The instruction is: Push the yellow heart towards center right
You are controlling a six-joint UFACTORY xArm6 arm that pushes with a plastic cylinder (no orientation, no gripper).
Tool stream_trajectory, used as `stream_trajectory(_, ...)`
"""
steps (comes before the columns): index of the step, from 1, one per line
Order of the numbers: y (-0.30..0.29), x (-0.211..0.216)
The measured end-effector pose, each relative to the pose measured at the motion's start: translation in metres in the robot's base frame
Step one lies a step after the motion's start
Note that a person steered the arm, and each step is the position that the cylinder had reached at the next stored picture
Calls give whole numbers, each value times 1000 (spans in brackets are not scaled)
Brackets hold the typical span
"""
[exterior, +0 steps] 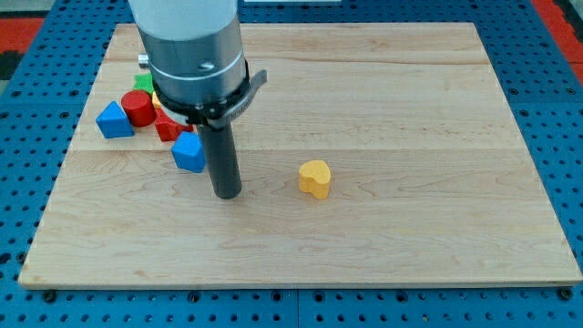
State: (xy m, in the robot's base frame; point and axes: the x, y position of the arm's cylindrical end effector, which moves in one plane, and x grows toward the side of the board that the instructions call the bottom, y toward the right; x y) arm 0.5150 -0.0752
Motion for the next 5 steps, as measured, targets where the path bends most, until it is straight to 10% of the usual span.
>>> stream_trajectory(3,134,-39)
stream_trajectory(5,112,12)
